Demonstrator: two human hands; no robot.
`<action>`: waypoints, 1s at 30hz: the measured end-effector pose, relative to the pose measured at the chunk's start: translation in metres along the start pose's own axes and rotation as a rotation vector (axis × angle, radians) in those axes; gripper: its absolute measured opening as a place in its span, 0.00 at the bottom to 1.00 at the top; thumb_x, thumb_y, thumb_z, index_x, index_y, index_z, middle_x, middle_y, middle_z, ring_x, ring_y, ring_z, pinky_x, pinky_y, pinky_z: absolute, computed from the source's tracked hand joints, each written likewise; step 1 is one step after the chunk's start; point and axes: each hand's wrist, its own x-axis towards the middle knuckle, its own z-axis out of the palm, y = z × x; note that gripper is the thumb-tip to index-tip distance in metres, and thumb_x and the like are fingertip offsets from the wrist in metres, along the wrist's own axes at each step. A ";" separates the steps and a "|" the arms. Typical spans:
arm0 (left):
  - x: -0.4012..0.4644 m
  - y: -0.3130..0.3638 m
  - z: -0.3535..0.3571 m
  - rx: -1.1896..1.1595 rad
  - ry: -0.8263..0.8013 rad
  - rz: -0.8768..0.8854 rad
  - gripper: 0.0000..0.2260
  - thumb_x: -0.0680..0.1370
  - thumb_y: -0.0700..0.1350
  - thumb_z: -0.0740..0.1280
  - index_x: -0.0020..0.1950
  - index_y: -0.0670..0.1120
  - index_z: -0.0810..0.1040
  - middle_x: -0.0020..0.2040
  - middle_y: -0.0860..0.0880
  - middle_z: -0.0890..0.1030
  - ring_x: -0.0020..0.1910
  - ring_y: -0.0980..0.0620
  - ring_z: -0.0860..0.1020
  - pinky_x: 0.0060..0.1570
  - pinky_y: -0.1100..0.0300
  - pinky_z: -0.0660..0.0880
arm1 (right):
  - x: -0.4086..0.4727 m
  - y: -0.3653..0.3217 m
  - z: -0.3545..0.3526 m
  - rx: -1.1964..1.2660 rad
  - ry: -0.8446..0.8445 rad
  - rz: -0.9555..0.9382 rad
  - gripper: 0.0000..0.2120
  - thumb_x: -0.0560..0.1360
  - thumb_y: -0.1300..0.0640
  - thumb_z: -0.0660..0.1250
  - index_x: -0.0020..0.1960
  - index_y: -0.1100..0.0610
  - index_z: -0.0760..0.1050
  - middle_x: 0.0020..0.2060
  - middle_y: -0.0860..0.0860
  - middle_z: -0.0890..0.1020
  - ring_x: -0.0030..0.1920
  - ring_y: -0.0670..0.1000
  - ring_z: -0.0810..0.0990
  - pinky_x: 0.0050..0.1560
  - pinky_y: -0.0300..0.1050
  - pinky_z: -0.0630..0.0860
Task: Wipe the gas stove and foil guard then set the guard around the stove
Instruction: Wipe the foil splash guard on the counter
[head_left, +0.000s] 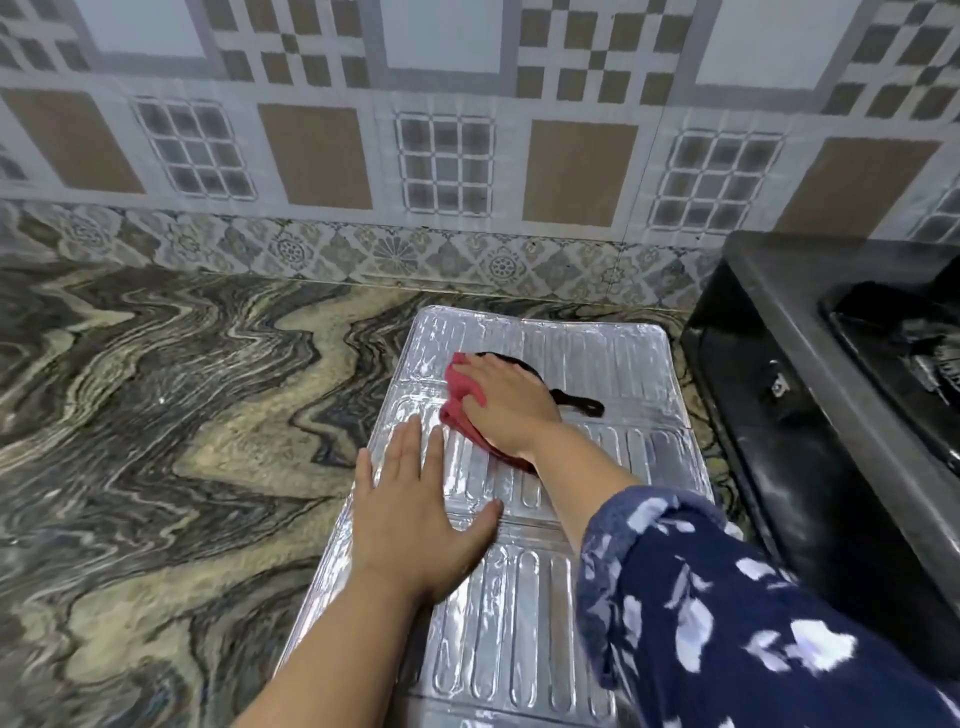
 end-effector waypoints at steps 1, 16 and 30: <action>-0.001 0.001 -0.001 -0.001 -0.002 0.000 0.44 0.70 0.73 0.45 0.79 0.48 0.44 0.79 0.48 0.40 0.78 0.53 0.39 0.75 0.46 0.36 | -0.006 0.002 -0.001 0.005 -0.003 -0.020 0.24 0.79 0.52 0.51 0.75 0.47 0.57 0.77 0.44 0.58 0.76 0.47 0.53 0.75 0.47 0.48; 0.004 -0.004 0.003 -0.001 -0.044 -0.009 0.46 0.68 0.74 0.43 0.79 0.48 0.42 0.79 0.48 0.39 0.77 0.52 0.37 0.74 0.43 0.37 | 0.049 -0.032 0.001 -0.018 -0.088 -0.014 0.25 0.80 0.49 0.50 0.76 0.48 0.55 0.77 0.45 0.54 0.77 0.49 0.51 0.75 0.52 0.48; 0.004 -0.001 0.001 0.026 -0.044 -0.002 0.46 0.69 0.74 0.44 0.79 0.47 0.46 0.79 0.47 0.43 0.78 0.52 0.42 0.75 0.43 0.40 | -0.111 -0.006 0.004 -0.009 -0.029 0.203 0.28 0.79 0.41 0.45 0.78 0.47 0.49 0.78 0.45 0.49 0.78 0.48 0.47 0.77 0.51 0.44</action>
